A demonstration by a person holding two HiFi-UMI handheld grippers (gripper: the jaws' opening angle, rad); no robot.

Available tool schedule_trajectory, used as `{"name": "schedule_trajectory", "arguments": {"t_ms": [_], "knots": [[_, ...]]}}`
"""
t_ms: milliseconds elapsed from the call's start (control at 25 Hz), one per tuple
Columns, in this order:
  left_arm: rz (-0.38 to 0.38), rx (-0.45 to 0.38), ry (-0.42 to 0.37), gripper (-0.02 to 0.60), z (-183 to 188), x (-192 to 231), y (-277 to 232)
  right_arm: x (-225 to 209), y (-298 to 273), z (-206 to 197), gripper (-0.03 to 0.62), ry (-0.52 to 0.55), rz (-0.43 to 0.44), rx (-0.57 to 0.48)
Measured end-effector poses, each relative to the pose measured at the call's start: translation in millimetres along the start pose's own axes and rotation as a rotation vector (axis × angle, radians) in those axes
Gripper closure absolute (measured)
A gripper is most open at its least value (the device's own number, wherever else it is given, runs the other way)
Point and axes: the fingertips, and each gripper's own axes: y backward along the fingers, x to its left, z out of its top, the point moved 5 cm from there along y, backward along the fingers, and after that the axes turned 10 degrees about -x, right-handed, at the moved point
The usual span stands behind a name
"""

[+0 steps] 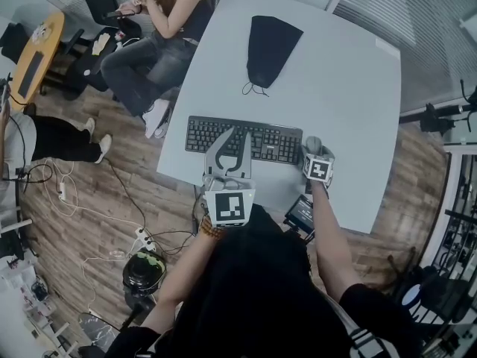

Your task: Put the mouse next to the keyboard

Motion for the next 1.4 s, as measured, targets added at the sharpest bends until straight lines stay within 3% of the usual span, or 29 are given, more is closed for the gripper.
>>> {"name": "schedule_trajectory", "arguments": {"t_ms": [680, 1400], "knots": [[-0.012, 0.002, 0.002, 0.503, 2.5, -7.3, 1.1, 2.2, 20.3, 50.6, 0.255, 0.021, 0.015, -0.127], [-0.03, -0.018, 0.013, 0.503, 9.3, -16.6, -11.4, -8.0, 68.4, 131.1, 0.255, 0.02, -0.004, -0.344]]}}
